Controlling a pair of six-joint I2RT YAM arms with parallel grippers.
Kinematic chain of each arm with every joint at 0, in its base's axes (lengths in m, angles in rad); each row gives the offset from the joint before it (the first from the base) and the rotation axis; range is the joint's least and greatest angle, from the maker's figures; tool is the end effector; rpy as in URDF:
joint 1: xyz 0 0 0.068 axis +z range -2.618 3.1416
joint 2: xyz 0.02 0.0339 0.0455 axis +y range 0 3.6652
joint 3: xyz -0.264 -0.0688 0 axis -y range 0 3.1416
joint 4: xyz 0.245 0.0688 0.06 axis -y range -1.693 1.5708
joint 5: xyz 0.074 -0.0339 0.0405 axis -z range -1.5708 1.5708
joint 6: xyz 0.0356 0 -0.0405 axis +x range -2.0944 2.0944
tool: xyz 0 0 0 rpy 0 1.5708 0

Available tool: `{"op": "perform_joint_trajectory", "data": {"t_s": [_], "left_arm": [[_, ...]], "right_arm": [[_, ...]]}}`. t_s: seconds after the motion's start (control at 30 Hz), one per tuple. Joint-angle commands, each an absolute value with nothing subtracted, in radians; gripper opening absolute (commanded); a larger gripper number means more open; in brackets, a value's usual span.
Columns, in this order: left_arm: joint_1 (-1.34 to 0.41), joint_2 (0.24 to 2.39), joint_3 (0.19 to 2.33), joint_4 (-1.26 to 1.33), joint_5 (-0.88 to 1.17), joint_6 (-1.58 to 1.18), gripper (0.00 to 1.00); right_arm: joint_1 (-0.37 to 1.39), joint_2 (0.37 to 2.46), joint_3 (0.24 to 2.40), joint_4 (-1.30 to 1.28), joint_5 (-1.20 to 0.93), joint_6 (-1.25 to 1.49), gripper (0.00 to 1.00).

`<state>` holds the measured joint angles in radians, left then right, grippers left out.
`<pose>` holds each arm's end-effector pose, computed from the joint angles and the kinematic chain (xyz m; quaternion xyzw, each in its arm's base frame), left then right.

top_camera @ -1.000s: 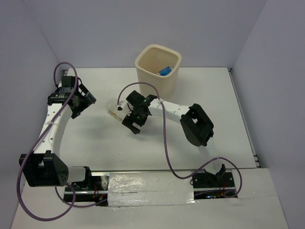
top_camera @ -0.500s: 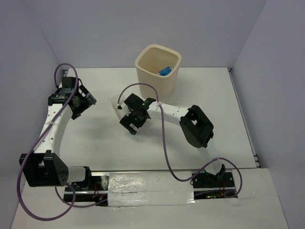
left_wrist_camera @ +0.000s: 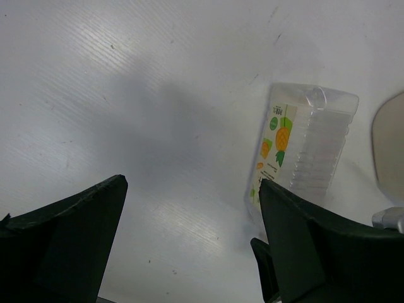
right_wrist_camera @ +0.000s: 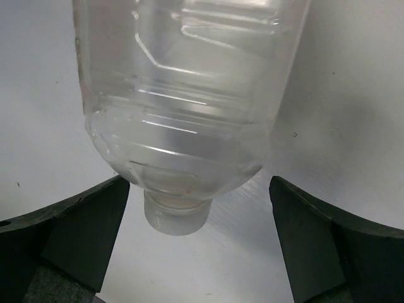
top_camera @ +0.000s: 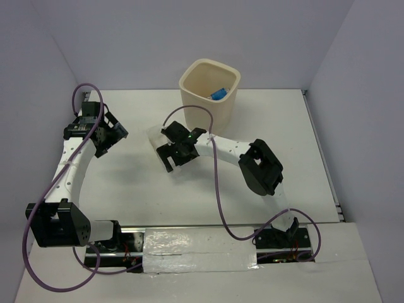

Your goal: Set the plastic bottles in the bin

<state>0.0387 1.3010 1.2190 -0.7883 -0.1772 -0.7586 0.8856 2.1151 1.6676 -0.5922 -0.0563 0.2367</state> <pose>0.2686 0.0167 0.3243 -0.3912 0.8505 -0.0426 0.3492 0.2889 0.3567 0.1930 -0.3145 0.9119 0.1626 0.2076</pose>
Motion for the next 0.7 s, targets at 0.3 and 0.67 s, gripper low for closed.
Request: {"op": "perform_joint_trajectory", "data": {"t_s": [0.3, 0.67], "left_arm": [[0.052, 1.284, 1.200, -0.761, -0.169, -0.738, 0.99], [0.054, 1.281, 1.197, -0.761, -0.170, -0.736, 0.99]], "right_arm": [[0.920, 2.066, 1.674, -0.583, 0.124, 0.399, 0.90], [0.937, 2.106, 1.707, -0.583, 0.095, 0.310, 0.81]]}}
